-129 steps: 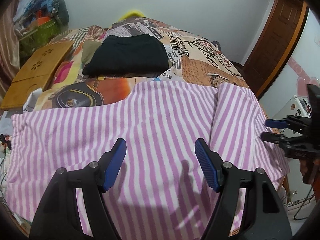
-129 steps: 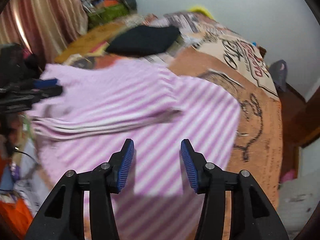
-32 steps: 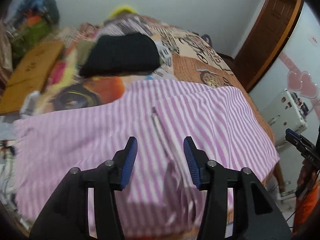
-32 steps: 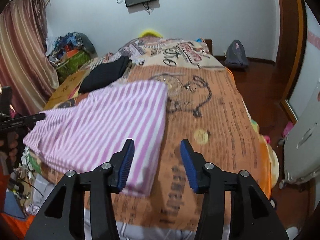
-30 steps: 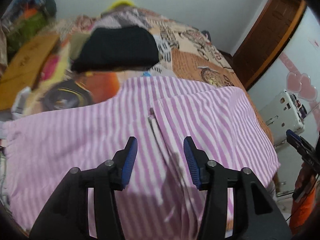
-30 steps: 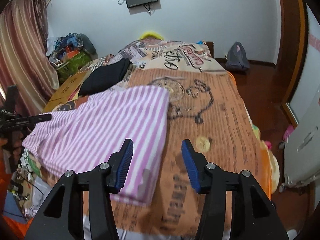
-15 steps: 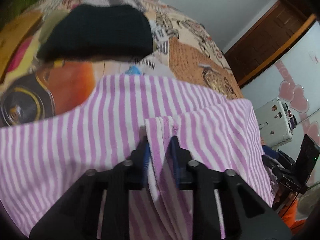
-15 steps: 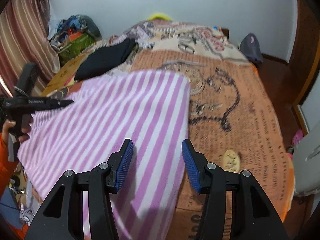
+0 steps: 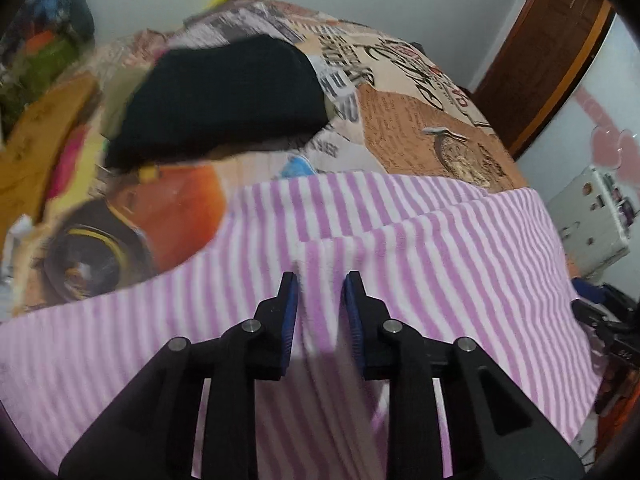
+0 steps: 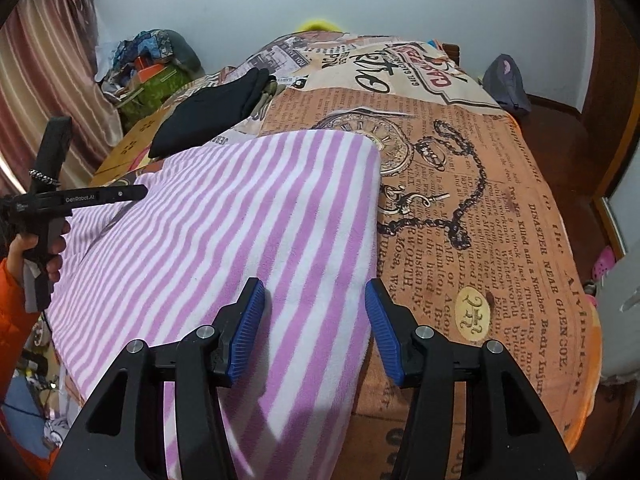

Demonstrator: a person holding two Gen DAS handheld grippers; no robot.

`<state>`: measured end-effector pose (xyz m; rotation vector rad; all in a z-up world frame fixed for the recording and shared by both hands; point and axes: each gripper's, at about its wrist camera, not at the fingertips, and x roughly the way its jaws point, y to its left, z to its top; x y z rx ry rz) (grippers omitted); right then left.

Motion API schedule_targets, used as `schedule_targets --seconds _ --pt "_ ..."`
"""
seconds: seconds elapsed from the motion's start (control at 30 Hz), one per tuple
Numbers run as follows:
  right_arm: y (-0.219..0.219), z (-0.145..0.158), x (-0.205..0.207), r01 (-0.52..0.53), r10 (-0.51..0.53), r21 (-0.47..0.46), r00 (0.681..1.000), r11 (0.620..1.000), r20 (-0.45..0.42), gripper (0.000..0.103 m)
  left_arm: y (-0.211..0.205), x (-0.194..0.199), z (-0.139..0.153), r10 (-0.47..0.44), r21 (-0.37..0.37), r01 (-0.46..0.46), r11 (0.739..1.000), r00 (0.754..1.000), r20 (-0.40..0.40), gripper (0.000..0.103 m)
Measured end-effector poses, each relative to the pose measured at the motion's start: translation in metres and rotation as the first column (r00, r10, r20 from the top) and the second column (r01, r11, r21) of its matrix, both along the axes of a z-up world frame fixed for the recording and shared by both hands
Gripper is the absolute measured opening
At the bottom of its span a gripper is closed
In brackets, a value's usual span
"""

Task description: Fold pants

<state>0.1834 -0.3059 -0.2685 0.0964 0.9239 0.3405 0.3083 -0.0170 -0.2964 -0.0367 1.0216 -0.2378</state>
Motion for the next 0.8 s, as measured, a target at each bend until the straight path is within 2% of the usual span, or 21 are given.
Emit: schedule_targets --seconds 0.07,0.2,0.27,0.33,0.47,0.53,0.67,0.8 --pt "0.000 0.004 -0.004 0.005 -0.004 -0.012 1.000 1.000 0.004 0.049 0.006 -0.008 0.012 0.028 0.053 -0.030 0.998 0.999 0.043 0.025" --pt "0.000 0.020 -0.012 0.009 -0.008 -0.018 0.999 1.000 0.043 0.049 0.034 -0.033 0.040 0.077 0.021 -0.079 0.997 0.993 0.087 0.027" --pt "0.002 0.030 -0.014 0.010 -0.008 -0.017 0.998 1.000 0.070 0.049 0.053 -0.055 0.055 0.116 0.016 -0.119 0.993 0.986 0.121 0.032" --pt "0.007 0.042 -0.017 0.004 -0.003 -0.012 0.995 1.000 0.101 0.049 0.071 -0.077 0.067 0.155 0.014 -0.158 0.987 0.977 0.148 0.043" --pt "0.023 0.057 -0.021 -0.018 0.020 -0.017 0.989 1.000 0.144 0.049 0.109 -0.125 0.080 0.224 0.032 -0.234 0.972 0.957 0.184 0.048" --pt "0.035 0.063 -0.025 -0.039 0.042 -0.021 0.986 0.999 0.164 0.049 0.130 -0.150 0.082 0.262 0.022 -0.270 0.963 0.949 0.177 0.052" --pt "0.064 0.068 -0.033 -0.085 0.091 -0.043 0.977 0.995 0.192 0.049 0.163 -0.192 0.070 0.322 -0.005 -0.325 0.946 0.937 0.138 0.053" --pt "0.092 0.060 -0.037 -0.132 0.140 -0.056 0.974 0.990 0.178 0.049 0.183 -0.220 0.046 0.371 -0.088 -0.365 0.927 0.926 0.072 0.054"
